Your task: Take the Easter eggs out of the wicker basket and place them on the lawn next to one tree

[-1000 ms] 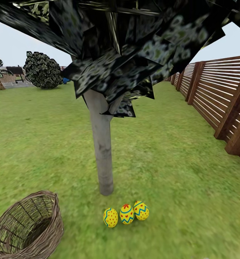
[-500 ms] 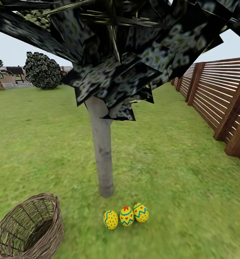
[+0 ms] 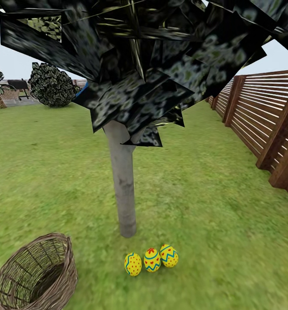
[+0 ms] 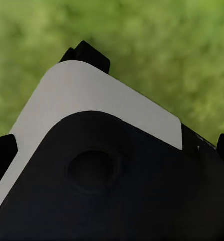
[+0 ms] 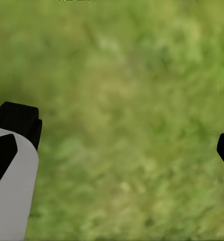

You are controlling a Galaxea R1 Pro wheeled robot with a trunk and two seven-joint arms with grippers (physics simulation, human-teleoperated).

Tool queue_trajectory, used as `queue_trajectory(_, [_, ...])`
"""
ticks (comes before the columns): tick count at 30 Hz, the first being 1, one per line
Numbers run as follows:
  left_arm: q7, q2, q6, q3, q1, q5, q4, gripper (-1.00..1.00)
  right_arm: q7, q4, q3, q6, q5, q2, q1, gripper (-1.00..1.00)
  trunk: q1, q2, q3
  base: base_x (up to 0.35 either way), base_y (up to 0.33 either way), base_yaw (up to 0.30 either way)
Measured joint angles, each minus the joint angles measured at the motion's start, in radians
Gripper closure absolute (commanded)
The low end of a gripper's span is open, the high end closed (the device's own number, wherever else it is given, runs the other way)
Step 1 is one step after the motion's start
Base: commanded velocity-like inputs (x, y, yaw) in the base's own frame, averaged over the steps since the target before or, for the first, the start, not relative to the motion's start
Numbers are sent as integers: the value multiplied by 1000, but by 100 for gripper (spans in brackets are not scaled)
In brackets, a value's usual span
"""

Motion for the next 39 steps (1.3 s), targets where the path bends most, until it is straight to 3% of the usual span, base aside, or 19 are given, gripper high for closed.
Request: queue_trajectory(39, [2, -3, -16, 0, 17, 0, 3, -100, -4, 0, -6, 12, -18, 10, -8, -100, 0, 0, -56, 0, 0, 15])
